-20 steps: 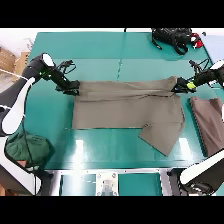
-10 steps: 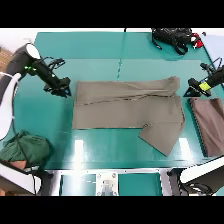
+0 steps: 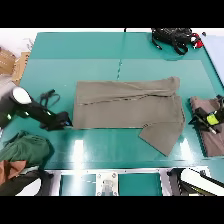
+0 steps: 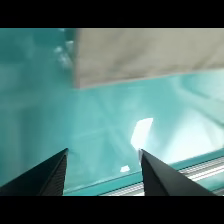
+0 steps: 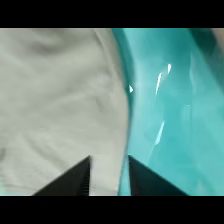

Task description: Fold the shirts.

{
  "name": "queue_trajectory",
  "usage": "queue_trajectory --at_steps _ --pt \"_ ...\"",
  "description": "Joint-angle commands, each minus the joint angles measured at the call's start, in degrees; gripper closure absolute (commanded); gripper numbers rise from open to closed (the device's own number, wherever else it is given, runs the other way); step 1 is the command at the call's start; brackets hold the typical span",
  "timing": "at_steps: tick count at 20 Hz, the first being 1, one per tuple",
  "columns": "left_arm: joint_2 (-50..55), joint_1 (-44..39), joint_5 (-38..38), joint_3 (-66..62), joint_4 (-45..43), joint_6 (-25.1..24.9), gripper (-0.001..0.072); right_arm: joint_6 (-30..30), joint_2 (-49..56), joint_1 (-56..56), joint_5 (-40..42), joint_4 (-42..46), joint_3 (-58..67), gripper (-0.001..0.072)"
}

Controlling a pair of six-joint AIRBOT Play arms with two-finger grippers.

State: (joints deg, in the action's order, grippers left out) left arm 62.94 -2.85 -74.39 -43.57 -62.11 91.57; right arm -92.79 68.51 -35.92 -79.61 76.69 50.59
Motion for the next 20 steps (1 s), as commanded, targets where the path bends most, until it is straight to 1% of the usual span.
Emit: queue_trajectory --at_steps 1,2,3,4,5,6,7,8,11,12,13,14,15,17,18,19,20 --pt "-3.9 -6.8 17.0 12.5 9.7 1.6 0.02 -2.0 -4.6 -1.7 5.8 -2.5 -10.4 0.0417" --pt "-3.8 -9.7 23.0 14.1 11.3 3.4 0.02 -2.0 -4.6 -1.6 6.6 -3.7 -11.6 0.0417" --pt "-3.7 -12.2 28.0 15.1 11.6 6.3 0.02 -2.0 -4.6 -1.5 7.8 -4.9 -12.8 0.0416" --pt "-3.3 -13.9 30.9 15.4 11.6 8.2 0.0201 -2.0 -4.6 -1.4 9.0 -5.6 -13.9 0.0414" --pt "-2.2 -15.3 32.5 15.4 11.6 9.2 0.02 -1.9 -4.6 -1.3 10.0 -6.1 -15.0 0.0342" --pt "-0.9 -16.1 34.4 15.4 11.6 10.4 0.02 -1.9 -4.6 -1.3 10.7 -6.4 -16.0 0.0232" --pt "0.6 -16.4 36.6 15.4 11.7 10.8 0.0201 -1.9 -4.6 -1.3 11.4 -7.3 -16.7 0.0217" --pt "2.2 -16.4 38.8 15.4 12.7 11.6 0.0201 -1.9 -4.6 -1.1 12.2 -8.2 -17.5 0.0217" --pt "5.0 -16.4 45.9 15.3 15.4 11.5 0.0204 -1.9 -4.4 0.9 13.2 -8.8 -19.3 0.0217" --pt "5.4 -16.4 47.3 15.1 15.6 11.4 0.0302 -1.9 -4.1 1.9 13.2 -8.8 -19.4 0.0217" --pt "5.6 -16.4 49.1 14.8 15.6 11.2 0.0454 -1.9 -3.8 3.1 13.2 -9.2 -19.4 0.0217" --pt "5.6 -16.4 50.0 14.6 15.7 10.5 0.0579 -1.9 -3.4 4.2 13.2 -10.2 -19.4 0.0217" --pt "5.6 -16.3 49.4 14.1 15.5 9.2 0.0682 -1.5 -3.2 5.0 13.2 -11.0 -19.4 0.0217" --pt "5.6 -15.0 46.3 12.7 14.6 6.5 0.0684 -1.0 -3.0 6.3 13.5 -12.6 -19.4 0.0218" --pt "5.6 -13.9 44.4 12.0 13.8 6.1 0.0683 -0.1 -3.0 6.8 13.5 -13.3 -19.4 0.022" --pt "5.6 -12.4 42.6 11.4 13.4 5.4 0.0684 0.3 -3.0 7.2 13.6 -14.0 -19.4 0.0238" --pt "5.6 -11.2 41.2 11.2 12.8 5.2 0.0684 0.8 -3.0 7.6 13.5 -14.8 -19.4 0.0431"
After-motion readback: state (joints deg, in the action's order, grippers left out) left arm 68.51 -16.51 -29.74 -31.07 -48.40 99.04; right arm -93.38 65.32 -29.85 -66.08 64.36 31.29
